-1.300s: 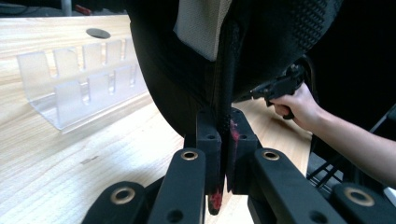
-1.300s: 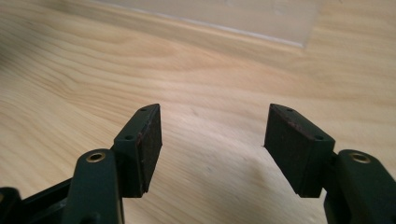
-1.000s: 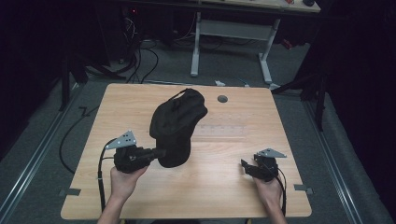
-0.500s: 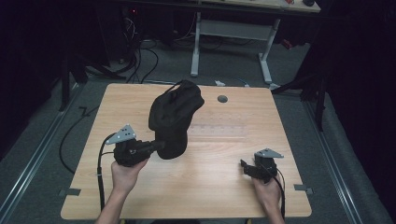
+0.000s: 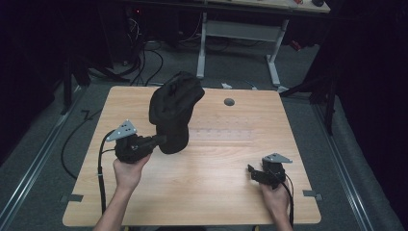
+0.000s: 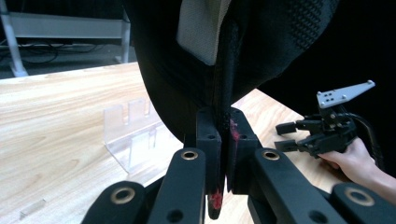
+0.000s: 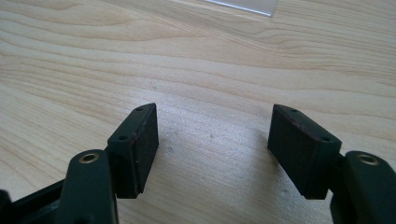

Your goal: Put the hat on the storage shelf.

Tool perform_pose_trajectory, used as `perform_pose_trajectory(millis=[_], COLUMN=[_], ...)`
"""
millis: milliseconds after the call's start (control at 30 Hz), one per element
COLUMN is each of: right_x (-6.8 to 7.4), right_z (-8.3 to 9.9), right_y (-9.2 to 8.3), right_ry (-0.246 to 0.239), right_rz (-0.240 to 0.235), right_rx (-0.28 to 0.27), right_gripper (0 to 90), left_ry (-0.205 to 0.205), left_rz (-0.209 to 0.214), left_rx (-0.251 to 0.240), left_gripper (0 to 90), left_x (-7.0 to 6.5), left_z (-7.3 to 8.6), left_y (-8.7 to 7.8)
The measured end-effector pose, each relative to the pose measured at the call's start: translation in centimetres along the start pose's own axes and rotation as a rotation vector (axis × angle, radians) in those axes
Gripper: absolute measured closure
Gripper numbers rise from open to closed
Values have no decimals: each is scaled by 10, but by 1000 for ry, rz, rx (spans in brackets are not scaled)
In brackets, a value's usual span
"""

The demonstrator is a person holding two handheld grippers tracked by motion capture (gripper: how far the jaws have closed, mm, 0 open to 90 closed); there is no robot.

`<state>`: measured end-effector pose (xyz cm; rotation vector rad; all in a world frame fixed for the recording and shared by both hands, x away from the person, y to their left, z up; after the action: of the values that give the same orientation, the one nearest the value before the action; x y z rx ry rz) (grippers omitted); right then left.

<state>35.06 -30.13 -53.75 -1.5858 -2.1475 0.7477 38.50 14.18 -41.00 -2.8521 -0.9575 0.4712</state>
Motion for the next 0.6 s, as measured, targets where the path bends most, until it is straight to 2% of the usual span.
perform_pose_trajectory(millis=[300,500,600], right_x=[0,0,0], right_z=[0,0,0], right_y=[0,0,0], right_ry=[-1,-3,-2], right_rz=[-1,0,-2], right_rx=[0,0,0], right_gripper=[336,335,335], left_ry=[24,23,36], left_rz=[-30,-56,-72], left_rx=[-5,-9,-2], left_gripper=[861,861,862], left_x=[4,8,10], left_z=[-9,-10,-10], left_y=[14,22,26])
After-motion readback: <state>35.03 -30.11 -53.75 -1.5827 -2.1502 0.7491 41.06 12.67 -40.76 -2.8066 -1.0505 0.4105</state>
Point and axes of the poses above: each handheld gripper's, and its own axes: y roughly forward along the jaws, z roughly out of its underside, x roughly to its left, the point moved 1 cm from there along y, roughly forward along the jaws, and after that the axes turned 6 degrees about -x, right-handed, at the moved point
